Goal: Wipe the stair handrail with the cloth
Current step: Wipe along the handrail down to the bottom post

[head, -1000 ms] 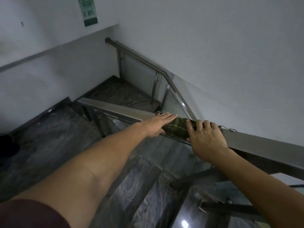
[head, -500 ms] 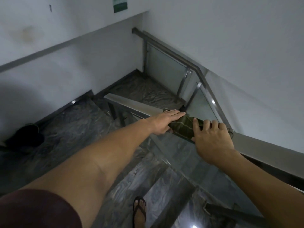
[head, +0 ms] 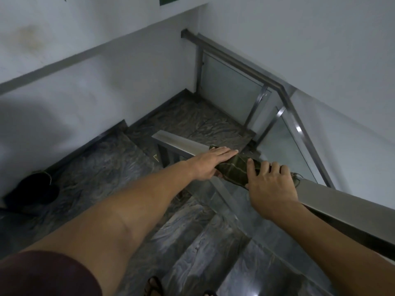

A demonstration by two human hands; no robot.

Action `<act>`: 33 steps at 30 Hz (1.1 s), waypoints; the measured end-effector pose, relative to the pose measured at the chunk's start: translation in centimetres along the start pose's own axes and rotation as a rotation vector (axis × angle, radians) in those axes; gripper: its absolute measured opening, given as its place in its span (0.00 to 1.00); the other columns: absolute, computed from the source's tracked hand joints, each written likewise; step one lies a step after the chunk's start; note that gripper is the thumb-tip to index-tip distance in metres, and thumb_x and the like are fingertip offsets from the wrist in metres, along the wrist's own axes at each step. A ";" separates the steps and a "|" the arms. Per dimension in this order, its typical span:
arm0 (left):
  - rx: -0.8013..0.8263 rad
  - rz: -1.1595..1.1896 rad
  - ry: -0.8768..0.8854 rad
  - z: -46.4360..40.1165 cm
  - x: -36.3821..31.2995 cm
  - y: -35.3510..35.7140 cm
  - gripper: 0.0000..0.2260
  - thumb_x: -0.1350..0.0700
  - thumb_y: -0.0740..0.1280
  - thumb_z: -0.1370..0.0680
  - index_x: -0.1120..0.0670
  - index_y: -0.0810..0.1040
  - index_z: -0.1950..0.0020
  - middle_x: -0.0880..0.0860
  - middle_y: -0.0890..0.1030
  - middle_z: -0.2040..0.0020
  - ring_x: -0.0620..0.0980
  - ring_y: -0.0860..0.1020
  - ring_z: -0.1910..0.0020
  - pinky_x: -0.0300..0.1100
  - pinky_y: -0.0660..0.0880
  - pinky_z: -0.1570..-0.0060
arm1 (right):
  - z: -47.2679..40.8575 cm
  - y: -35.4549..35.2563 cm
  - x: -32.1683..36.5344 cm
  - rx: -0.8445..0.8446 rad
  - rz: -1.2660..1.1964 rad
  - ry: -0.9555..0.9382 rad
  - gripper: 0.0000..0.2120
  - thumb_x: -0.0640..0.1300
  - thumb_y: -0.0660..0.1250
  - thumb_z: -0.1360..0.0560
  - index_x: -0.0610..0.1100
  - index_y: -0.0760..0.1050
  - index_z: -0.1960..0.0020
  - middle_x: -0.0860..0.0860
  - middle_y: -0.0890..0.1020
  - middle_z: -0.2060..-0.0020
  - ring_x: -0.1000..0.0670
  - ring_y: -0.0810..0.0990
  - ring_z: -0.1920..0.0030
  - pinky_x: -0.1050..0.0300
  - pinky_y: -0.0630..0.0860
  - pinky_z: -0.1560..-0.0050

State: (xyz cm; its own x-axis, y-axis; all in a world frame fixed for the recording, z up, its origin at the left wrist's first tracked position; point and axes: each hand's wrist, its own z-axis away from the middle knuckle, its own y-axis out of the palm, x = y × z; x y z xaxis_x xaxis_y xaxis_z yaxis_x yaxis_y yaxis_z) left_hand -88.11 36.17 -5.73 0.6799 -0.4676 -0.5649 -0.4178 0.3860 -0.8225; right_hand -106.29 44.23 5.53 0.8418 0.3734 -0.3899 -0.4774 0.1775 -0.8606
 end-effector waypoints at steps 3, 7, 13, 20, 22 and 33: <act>0.021 -0.007 -0.007 0.1 5.4 0.0 0.36 0.58 0.68 0.24 0.51 0.52 0.22 0.59 0.57 0.22 0.55 0.54 0.23 0.48 0.51 0.24 | -3.8 0.2 3.7 -0.017 0.002 0.018 0.28 0.53 0.48 0.20 0.40 0.50 0.25 0.35 0.72 0.38 0.36 0.73 0.44 0.42 0.70 0.44; -0.017 -0.026 -0.016 0.5 11.5 0.0 0.37 0.60 0.69 0.25 0.51 0.52 0.22 0.57 0.58 0.23 0.56 0.56 0.24 0.51 0.54 0.25 | -8.5 0.5 7.9 -0.034 0.020 0.031 0.28 0.53 0.49 0.20 0.40 0.51 0.25 0.34 0.71 0.37 0.36 0.73 0.43 0.43 0.70 0.44; -0.012 -0.013 -0.012 1.0 21.0 0.1 0.38 0.60 0.70 0.26 0.52 0.53 0.22 0.59 0.60 0.24 0.58 0.59 0.25 0.53 0.56 0.26 | -15.9 1.6 14.0 -0.042 0.019 0.022 0.29 0.54 0.50 0.20 0.40 0.51 0.25 0.34 0.72 0.40 0.36 0.73 0.45 0.43 0.71 0.46; -0.029 -0.018 0.048 1.3 30.7 0.0 0.36 0.62 0.68 0.26 0.54 0.53 0.22 0.59 0.60 0.24 0.58 0.58 0.25 0.56 0.56 0.27 | -22.8 2.6 19.8 -0.085 0.016 0.014 0.27 0.52 0.50 0.20 0.39 0.52 0.25 0.34 0.73 0.40 0.36 0.73 0.46 0.42 0.70 0.47; -0.042 -0.039 0.060 1.3 33.0 -0.2 0.36 0.62 0.68 0.26 0.54 0.53 0.22 0.58 0.61 0.24 0.57 0.58 0.25 0.55 0.55 0.26 | -24.6 2.7 21.0 -0.093 0.034 0.020 0.27 0.51 0.50 0.20 0.38 0.53 0.25 0.33 0.73 0.41 0.35 0.73 0.46 0.42 0.70 0.47; -0.053 0.011 0.111 1.9 39.7 0.2 0.34 0.59 0.67 0.23 0.53 0.51 0.22 0.57 0.59 0.23 0.56 0.55 0.23 0.57 0.53 0.25 | -29.7 2.3 26.0 -0.027 -0.016 0.073 0.29 0.51 0.47 0.20 0.38 0.47 0.24 0.34 0.69 0.37 0.35 0.70 0.43 0.39 0.67 0.44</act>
State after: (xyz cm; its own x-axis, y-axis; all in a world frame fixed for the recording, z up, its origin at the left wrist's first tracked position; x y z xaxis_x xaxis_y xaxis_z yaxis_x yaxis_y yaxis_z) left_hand -60.08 19.23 -28.16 0.6052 -0.5500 -0.5756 -0.4586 0.3501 -0.8167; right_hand -78.00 27.35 -16.32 0.8659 0.3034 -0.3977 -0.4574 0.1581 -0.8751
